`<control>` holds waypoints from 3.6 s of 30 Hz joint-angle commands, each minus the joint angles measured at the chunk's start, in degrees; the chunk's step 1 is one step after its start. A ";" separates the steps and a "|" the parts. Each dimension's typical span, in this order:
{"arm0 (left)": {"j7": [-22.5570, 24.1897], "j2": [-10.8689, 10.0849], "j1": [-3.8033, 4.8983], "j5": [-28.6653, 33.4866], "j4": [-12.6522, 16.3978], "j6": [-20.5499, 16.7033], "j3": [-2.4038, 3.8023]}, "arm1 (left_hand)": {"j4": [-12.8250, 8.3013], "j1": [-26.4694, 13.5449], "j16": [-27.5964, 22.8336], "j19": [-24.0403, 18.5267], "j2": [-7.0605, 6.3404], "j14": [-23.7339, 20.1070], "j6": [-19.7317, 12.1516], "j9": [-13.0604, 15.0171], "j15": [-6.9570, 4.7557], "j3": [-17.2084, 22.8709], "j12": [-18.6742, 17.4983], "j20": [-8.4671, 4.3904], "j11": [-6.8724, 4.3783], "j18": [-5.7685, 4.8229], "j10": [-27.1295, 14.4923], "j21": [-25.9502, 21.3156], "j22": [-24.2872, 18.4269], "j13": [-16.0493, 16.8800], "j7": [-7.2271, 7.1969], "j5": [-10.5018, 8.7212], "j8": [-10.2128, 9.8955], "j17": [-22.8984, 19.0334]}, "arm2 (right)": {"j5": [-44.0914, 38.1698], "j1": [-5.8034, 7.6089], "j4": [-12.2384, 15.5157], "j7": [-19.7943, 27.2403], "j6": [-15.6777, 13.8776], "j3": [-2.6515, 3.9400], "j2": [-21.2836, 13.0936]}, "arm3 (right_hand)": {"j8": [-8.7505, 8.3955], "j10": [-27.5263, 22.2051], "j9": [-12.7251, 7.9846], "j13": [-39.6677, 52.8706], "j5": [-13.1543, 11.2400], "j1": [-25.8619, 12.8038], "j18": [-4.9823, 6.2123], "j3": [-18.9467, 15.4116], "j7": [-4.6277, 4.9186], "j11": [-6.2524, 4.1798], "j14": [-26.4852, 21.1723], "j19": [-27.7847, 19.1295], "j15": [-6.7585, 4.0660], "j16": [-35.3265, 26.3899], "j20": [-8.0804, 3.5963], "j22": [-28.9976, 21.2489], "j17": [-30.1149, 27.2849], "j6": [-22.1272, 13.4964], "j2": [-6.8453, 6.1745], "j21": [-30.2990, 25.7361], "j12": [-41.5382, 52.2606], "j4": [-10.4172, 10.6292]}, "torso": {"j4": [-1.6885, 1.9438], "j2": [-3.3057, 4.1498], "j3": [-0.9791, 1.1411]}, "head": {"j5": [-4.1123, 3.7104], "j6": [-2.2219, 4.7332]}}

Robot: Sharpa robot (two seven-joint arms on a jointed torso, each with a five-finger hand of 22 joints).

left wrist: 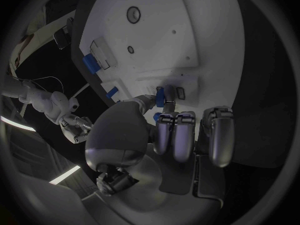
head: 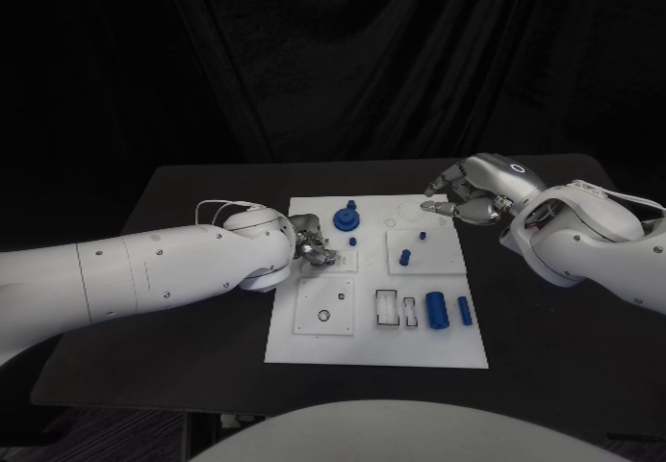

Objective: Assemble the parts on the task board

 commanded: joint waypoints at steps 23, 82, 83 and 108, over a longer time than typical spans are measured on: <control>2.48 0.78 -1.18 0.09 -0.36 -0.65 -0.05 | -0.31 -0.45 0.37 -0.32 0.53 6.05 0.06 0.14 -0.30 0.81 0.23 -0.27 -0.21 0.11 5.85 -0.33 6.10 15.07 -0.21 -0.32 -0.33 15.10 | -0.10 -0.16 -0.12 -1.32 0.76 0.04 0.15 | -0.25 4.65 -0.10 13.61 0.36 -0.17 -0.25 0.24 0.28 0.42 5.09 1.63 0.40 -0.34 0.37 11.84 11.33 0.08 0.81 -0.46 -0.69 0.25 | -0.07 -0.08 0.03 | 0.28 -0.01; 2.56 -0.72 -1.74 0.09 -0.79 -0.04 -0.05 | 3.63 -9.39 0.37 -0.47 1.34 6.05 0.65 1.57 0.18 -11.03 0.23 0.16 0.38 0.22 5.85 -1.31 6.38 15.07 0.39 -20.98 -3.75 15.10 | -0.10 -0.35 -0.11 -2.36 2.91 0.04 -0.07 | -0.29 4.62 -0.30 13.55 2.16 0.43 -0.22 0.37 0.08 0.23 5.09 1.61 0.26 -0.36 0.28 11.81 11.27 0.55 0.91 -0.57 -0.75 -0.09 | -0.03 -0.05 0.04 | 0.65 -0.01; 2.61 -0.74 -1.74 0.09 -0.80 0.01 -0.05 | 3.65 -9.84 0.37 -0.46 1.40 6.05 0.63 1.57 0.20 -11.55 0.23 0.18 0.40 0.21 5.85 -1.31 6.41 15.07 0.43 -21.22 -3.86 15.10 | -0.10 -0.36 -0.11 -2.38 2.94 0.04 -0.07 | -0.29 4.62 -0.30 13.55 2.16 0.43 -0.22 0.37 0.08 0.23 5.09 1.61 0.26 -0.36 0.28 11.81 11.27 0.55 0.91 -0.57 -0.75 -0.09 | -0.04 -0.05 0.04 | 0.67 -0.01; 4.45 -1.39 -1.76 0.09 -0.98 -2.27 -0.05 | 3.74 -16.46 0.37 0.10 7.21 6.05 1.53 9.11 -0.25 -21.31 0.23 -0.17 -0.22 0.07 5.85 -1.13 7.46 15.07 -0.38 -20.53 -0.39 15.10 | -0.10 -0.38 -0.02 -2.64 3.17 0.04 -0.22 | -0.34 4.52 -0.36 13.43 2.49 0.52 -0.19 0.37 0.10 0.23 5.07 1.56 0.24 -0.43 0.27 11.76 11.18 0.58 0.88 -0.71 -0.86 -0.05 | -0.05 -0.03 0.04 | 0.71 -0.01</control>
